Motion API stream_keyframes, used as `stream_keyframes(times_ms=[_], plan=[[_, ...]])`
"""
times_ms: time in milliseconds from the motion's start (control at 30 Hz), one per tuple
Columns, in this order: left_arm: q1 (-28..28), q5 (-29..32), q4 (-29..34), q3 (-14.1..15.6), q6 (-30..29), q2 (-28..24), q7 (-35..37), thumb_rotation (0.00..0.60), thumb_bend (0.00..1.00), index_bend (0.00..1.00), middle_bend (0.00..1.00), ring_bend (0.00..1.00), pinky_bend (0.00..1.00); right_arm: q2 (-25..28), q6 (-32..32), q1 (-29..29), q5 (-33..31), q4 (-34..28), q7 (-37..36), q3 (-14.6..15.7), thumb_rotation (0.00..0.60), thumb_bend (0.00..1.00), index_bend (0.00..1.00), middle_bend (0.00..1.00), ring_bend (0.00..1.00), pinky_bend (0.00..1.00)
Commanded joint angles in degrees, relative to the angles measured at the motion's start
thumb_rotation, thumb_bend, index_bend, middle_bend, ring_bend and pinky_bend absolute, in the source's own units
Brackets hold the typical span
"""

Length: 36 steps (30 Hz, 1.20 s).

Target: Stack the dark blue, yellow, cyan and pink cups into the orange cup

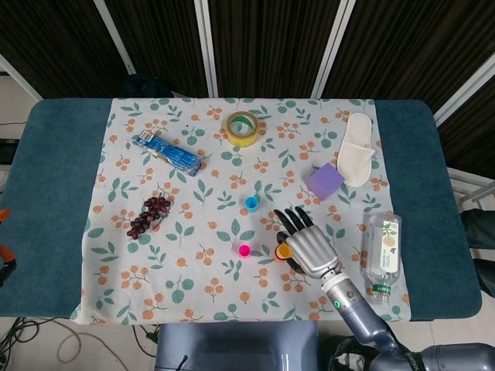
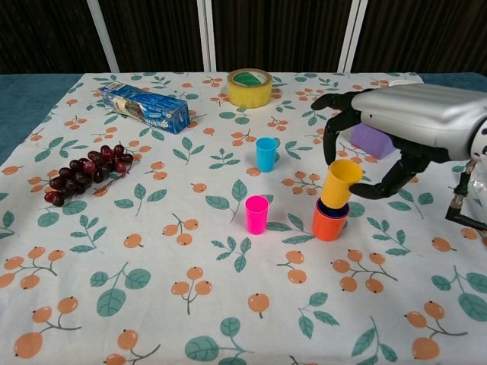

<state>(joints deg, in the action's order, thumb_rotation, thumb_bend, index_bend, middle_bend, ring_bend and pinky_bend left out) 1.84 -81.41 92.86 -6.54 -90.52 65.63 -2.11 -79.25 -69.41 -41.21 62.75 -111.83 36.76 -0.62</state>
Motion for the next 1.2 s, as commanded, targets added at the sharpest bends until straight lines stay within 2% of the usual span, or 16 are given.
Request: stream_keyframes(times_ms=[33, 500, 600, 667, 733, 800, 933, 1200], plan=[[0.0, 0.04, 0.0, -0.03, 0.0, 0.0, 0.07, 0.6, 0.8, 0.15, 0.03, 0.0, 0.0, -0.59, 0.31, 0.11, 0.18, 0.58, 0.14, -0.09, 0.6, 0.4, 0.45, 0.0, 0.0, 0.0], [-0.03, 0.03, -0.03, -0.04, -0.06, -0.07, 0.13, 0.6, 0.8, 0.15, 0.03, 0.0, 0.0, -2.49, 1.73, 0.52, -1.37, 3.06, 0.45, -0.96, 0.6, 0.4, 0.44, 0.0, 0.0, 0.0], [-0.04, 0.07, -0.01, -0.07, -0.09, -0.07, 0.12, 0.6, 0.8, 0.15, 0.03, 0.0, 0.0, -2.6, 2.28, 0.54, -1.88, 3.4, 0.67, -0.86, 0.6, 0.4, 0.32, 0.0, 0.0, 0.0], [-0.05, 0.11, 0.01, -0.09, -0.1, -0.08, 0.08, 0.6, 0.8, 0.15, 0.03, 0.0, 0.0, -2.54, 2.64, 0.51, -2.18, 3.41, 0.92, -0.87, 0.6, 0.4, 0.2, 0.0, 0.0, 0.0], [-0.07, 0.08, 0.03, -0.08, -0.14, -0.08, 0.1, 0.6, 0.8, 0.15, 0.03, 0.0, 0.0, -2.39, 2.91, 0.4, -2.51, 3.21, 1.27, -1.04, 0.6, 0.4, 0.14, 0.0, 0.0, 0.0], [-0.07, 0.02, 0.03, -0.09, -0.2, -0.07, 0.11, 0.6, 0.8, 0.15, 0.03, 0.0, 0.0, -2.49, 2.75, 0.13, -2.63, 3.23, 1.96, -1.6, 0.6, 0.4, 0.13, 0.0, 0.0, 0.0], [-0.1, -0.16, 0.11, -0.04, -0.32, -0.06, 0.17, 0.6, 0.8, 0.15, 0.03, 0.0, 0.0, -3.22, 3.32, -1.53, -4.6, 3.85, 4.12, -4.0, 0.6, 0.4, 0.15, 0.0, 0.0, 0.0], [-0.11, -0.32, 0.04, 0.07, -0.23, -0.06, 0.58, 0.6, 0.8, 0.15, 0.02, 0.0, 0.0, -6.53, 7.03, -8.73, -14.88, 7.1, 8.84, -12.33, 0.6, 0.4, 0.21, 0.0, 0.0, 0.0]])
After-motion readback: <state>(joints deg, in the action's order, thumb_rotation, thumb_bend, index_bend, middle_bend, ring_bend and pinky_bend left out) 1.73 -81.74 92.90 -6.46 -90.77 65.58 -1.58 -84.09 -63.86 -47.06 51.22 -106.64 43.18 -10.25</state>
